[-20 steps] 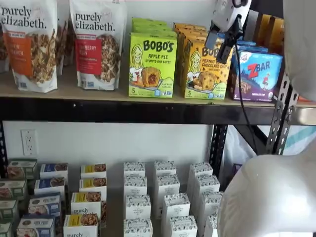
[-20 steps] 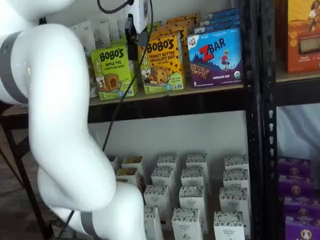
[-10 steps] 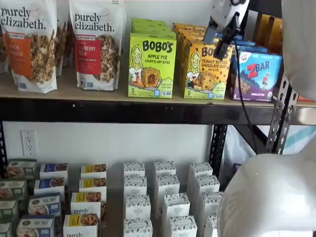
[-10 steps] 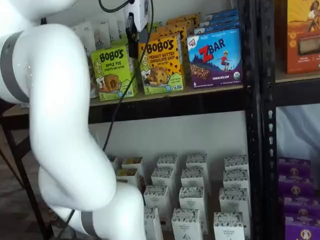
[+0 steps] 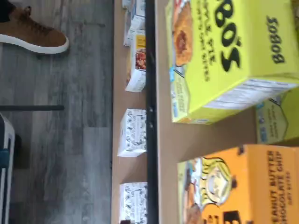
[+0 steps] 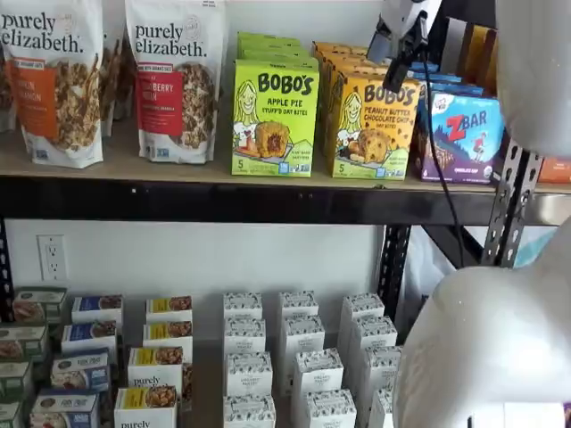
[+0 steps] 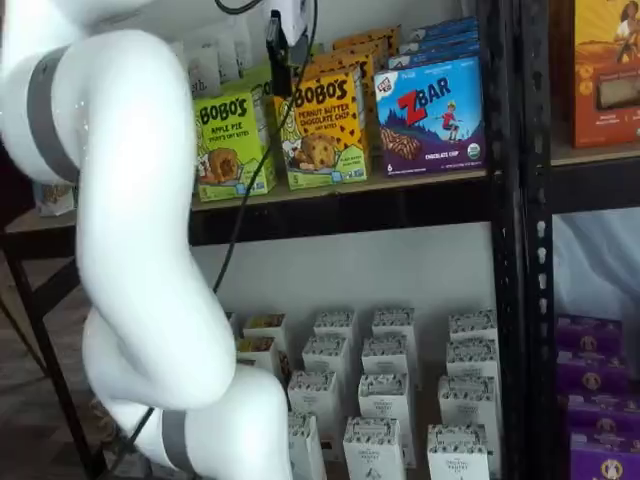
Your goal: Pick up the orange box on the top shelf, the fifth box from the left
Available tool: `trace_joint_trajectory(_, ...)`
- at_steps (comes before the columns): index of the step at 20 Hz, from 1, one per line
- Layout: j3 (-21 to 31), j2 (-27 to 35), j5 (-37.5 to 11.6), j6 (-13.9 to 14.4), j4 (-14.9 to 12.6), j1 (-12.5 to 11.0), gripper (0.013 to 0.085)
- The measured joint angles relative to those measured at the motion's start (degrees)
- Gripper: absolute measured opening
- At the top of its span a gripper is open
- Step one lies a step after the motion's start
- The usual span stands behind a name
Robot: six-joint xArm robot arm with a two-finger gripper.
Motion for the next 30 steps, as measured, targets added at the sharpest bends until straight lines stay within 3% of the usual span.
trace_joint_trajectory(14,0.08,4.06,-7.33,-3.79,-3.83,-1.79,0.0850)
trace_joint_trajectory(21,-1.93,6.73,-5.36,-4.88,-4.80,-2.64,0.0850)
trace_joint_trajectory(30,-5.09,9.59,-3.16,-4.28,-7.77,-1.56,0.0850)
